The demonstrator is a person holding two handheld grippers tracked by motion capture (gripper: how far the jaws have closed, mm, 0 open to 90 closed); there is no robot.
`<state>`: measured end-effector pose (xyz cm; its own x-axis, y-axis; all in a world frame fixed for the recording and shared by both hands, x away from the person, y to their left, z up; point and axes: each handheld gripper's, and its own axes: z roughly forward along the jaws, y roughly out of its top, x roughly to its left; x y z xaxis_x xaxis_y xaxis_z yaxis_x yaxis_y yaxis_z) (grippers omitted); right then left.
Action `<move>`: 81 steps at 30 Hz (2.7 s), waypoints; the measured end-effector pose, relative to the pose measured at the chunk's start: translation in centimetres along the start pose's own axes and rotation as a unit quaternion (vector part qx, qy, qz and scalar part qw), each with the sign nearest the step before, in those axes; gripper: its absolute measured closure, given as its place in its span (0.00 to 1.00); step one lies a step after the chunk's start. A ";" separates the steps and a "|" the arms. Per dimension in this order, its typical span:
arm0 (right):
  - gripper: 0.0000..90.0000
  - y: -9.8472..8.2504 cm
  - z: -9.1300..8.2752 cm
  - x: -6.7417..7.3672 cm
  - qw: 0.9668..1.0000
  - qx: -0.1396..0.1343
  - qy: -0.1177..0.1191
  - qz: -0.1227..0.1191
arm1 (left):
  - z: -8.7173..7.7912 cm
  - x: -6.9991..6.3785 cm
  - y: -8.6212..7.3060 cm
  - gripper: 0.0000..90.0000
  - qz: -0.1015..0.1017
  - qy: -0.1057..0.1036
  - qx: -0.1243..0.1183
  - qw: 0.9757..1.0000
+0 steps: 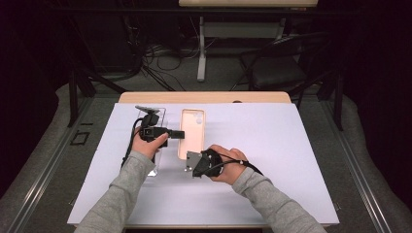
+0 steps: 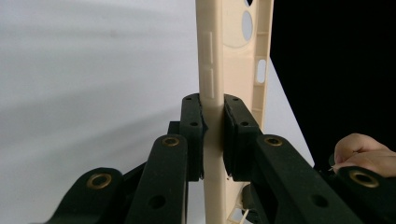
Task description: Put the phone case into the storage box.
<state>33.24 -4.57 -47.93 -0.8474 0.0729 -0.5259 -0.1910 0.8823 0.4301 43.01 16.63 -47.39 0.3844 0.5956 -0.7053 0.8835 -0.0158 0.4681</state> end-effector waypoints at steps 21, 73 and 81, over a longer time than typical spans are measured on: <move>0.97 0.0 0.0 0.0 1.000 -0.001 0.002 0.003 | -0.1 -0.1 0.0 0.90 -0.019 -0.003 -0.002 1.000; 0.85 0.0 -0.2 -0.4 1.000 -0.014 -0.008 0.027 | -0.7 0.2 0.1 0.91 -0.011 -0.012 -0.018 1.000; 0.73 -0.2 -0.5 -0.5 0.998 -0.027 -0.026 0.044 | -1.2 0.3 -0.2 0.91 0.000 -0.011 -0.044 0.999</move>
<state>33.45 -5.03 -47.40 -0.8353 0.1739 -0.5215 -0.1451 0.8452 0.5143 42.68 17.77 -47.10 0.3911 0.5781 -0.7162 0.8566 0.0559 0.5129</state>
